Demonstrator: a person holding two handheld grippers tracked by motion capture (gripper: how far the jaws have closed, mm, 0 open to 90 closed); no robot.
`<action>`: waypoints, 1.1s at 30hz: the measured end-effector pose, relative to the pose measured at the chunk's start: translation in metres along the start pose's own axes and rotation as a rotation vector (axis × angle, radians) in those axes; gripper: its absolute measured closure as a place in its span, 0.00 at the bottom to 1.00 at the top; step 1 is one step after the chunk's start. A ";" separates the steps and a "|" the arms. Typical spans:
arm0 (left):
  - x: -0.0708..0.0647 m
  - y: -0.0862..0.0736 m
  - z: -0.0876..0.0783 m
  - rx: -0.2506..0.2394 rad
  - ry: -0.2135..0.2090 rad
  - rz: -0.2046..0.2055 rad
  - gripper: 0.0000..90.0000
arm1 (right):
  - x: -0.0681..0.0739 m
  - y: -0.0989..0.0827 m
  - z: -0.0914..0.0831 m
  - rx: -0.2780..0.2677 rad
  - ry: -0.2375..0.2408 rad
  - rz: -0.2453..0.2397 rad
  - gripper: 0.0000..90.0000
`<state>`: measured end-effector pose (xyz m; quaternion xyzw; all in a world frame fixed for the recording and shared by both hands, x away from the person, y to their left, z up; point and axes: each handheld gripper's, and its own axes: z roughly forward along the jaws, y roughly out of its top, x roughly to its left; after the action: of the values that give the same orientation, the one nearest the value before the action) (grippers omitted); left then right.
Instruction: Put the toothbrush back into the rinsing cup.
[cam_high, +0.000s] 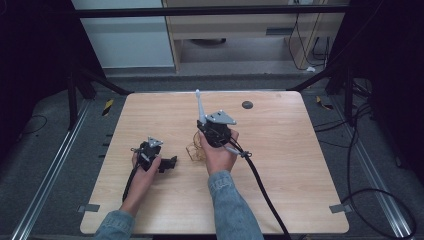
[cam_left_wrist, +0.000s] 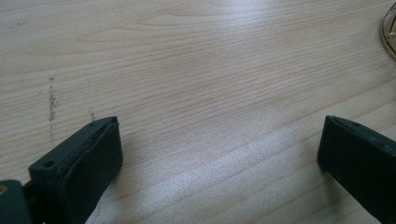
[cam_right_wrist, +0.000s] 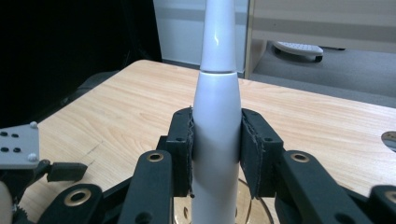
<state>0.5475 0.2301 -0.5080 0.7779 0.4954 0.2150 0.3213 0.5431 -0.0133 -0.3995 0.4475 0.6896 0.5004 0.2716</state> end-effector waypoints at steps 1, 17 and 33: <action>0.000 0.000 0.000 0.000 0.000 0.000 0.00 | 0.000 -0.001 0.001 0.002 0.002 -0.004 0.74; 0.000 0.000 0.000 0.002 0.000 0.002 0.00 | 0.003 -0.006 0.006 0.039 0.009 -0.017 0.74; 0.000 0.000 0.000 0.002 0.000 0.002 0.00 | 0.003 -0.009 0.009 0.090 -0.011 -0.061 0.74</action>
<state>0.5475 0.2303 -0.5078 0.7787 0.4948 0.2147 0.3204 0.5457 -0.0078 -0.4108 0.4407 0.7233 0.4580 0.2699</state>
